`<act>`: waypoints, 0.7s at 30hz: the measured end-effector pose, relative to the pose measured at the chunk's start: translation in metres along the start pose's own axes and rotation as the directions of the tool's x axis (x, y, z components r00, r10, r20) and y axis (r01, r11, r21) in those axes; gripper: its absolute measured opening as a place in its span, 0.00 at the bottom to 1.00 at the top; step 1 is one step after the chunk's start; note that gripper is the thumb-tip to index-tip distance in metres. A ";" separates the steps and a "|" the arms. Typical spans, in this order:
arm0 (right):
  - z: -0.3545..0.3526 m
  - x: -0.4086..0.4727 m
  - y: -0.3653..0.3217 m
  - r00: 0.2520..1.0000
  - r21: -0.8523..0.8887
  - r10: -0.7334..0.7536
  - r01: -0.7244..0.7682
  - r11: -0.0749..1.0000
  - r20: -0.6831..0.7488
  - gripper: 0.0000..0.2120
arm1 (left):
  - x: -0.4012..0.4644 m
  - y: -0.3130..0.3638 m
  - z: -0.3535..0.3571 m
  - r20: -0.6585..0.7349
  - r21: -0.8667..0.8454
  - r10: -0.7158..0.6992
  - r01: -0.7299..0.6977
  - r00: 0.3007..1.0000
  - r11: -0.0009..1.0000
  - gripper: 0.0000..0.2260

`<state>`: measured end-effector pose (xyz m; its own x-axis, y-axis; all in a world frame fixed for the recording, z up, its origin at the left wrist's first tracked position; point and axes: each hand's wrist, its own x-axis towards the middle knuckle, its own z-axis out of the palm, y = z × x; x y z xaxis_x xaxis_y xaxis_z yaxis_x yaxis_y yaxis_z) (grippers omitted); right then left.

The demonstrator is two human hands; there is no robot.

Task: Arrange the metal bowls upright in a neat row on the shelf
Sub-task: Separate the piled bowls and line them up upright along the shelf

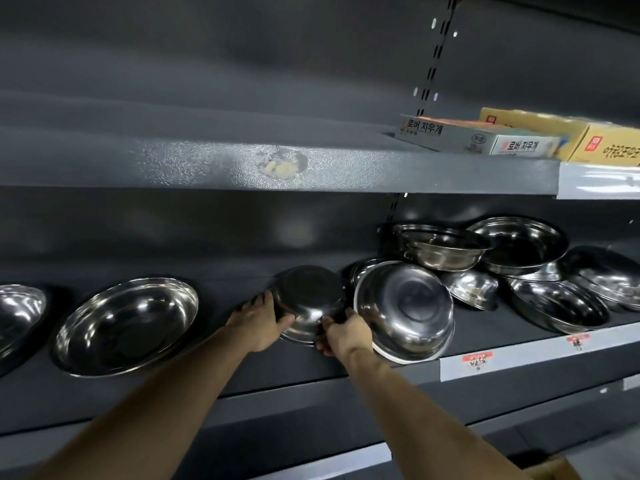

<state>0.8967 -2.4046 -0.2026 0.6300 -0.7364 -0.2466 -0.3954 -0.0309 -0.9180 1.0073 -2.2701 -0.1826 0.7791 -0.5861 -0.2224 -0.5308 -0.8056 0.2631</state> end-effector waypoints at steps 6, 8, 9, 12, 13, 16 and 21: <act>0.008 0.003 0.000 0.995 -0.031 -0.027 0.024 0.999 -0.094 0.08 | 0.005 0.002 0.004 0.015 -0.388 -0.075 0.075 0.997 0.918 0.40; 0.010 0.005 0.000 0.990 -0.088 -0.037 0.025 0.996 -0.138 0.17 | 0.002 0.002 0.002 0.011 -0.460 -0.091 0.086 0.996 0.884 0.38; 0.011 0.005 -0.002 0.986 -0.105 -0.043 0.027 0.994 -0.160 0.20 | 0.000 0.002 0.001 0.007 -0.481 -0.095 0.087 0.995 0.873 0.36; 0.017 0.001 -0.005 0.987 -0.119 -0.070 0.053 0.991 -0.142 0.25 | -0.009 0.000 -0.004 -0.030 -0.517 -0.142 0.106 0.989 0.849 0.34; 0.020 -0.001 -0.006 0.988 -0.117 -0.080 0.064 0.991 -0.134 0.26 | -0.012 -0.002 -0.007 -0.057 -0.526 -0.163 0.109 0.985 0.843 0.34; 0.027 -0.010 -0.010 0.985 -0.072 -0.092 0.082 0.994 -0.149 0.27 | -0.023 -0.007 -0.015 -0.151 -0.556 -0.196 0.080 0.969 0.827 0.32; 0.032 -0.031 -0.020 0.970 -0.015 -0.159 0.159 0.987 -0.182 0.27 | -0.044 -0.019 -0.024 -0.287 -0.630 -0.199 -0.028 0.937 0.776 0.28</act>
<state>0.9068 -2.3595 -0.1871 0.5522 -0.8329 -0.0369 -0.3002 -0.1573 -0.9408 0.9912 -2.2267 -0.1553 0.9315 -0.3637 0.0083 -0.2234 -0.5537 0.8022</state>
